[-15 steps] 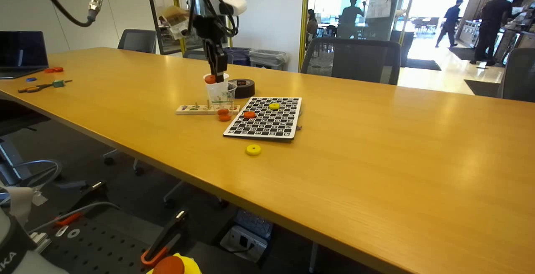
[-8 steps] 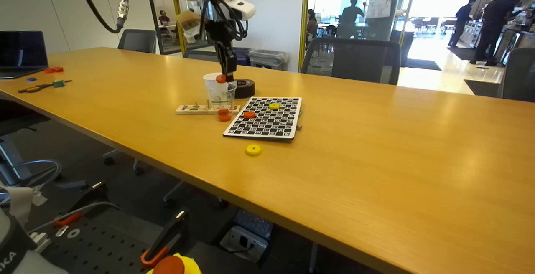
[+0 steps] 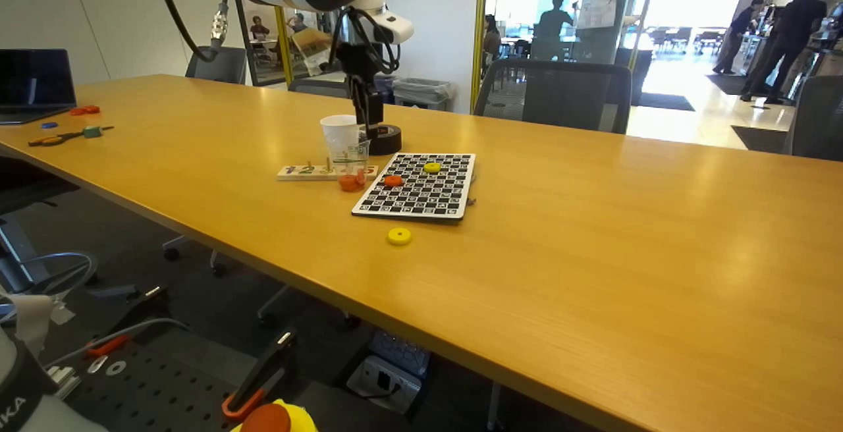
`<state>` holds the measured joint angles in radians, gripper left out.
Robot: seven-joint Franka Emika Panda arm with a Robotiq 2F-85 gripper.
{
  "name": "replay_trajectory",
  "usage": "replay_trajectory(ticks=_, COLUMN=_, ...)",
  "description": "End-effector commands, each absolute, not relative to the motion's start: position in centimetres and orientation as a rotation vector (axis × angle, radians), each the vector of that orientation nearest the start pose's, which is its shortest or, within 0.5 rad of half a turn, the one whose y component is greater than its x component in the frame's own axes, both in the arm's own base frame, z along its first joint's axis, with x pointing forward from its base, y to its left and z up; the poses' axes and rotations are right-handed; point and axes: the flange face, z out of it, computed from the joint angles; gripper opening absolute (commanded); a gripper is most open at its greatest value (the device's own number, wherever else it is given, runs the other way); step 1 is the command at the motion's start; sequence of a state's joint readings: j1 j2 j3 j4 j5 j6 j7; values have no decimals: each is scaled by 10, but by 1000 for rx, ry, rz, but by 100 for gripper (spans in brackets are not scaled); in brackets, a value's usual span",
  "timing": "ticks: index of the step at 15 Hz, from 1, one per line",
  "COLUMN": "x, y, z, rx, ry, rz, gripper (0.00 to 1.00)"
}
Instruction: Pick up the orange and yellow objects and put them in the two cups
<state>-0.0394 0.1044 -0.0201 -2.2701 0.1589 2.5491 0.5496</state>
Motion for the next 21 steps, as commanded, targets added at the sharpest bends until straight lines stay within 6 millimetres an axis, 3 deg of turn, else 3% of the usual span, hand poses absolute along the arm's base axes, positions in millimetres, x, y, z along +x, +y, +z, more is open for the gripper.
replay_trajectory(ticks=1, x=543, y=-35, z=339, rx=-2812, ry=1067, rz=-183, gripper=99)
replay_trajectory(ticks=5, x=517, y=-44, z=344, rx=-2861, ry=1004, rz=-116, gripper=100)
replay_trajectory(ticks=11, x=454, y=-67, z=339, rx=-2902, ry=1059, rz=-90, gripper=100)
replay_trajectory(ticks=13, x=436, y=-72, z=331, rx=-2976, ry=980, rz=-63, gripper=100)
replay_trajectory(ticks=16, x=424, y=-79, z=317, rx=-3058, ry=811, rz=-40, gripper=100)
replay_trajectory(ticks=21, x=426, y=-99, z=299, rx=-3121, ry=477, rz=5, gripper=100)
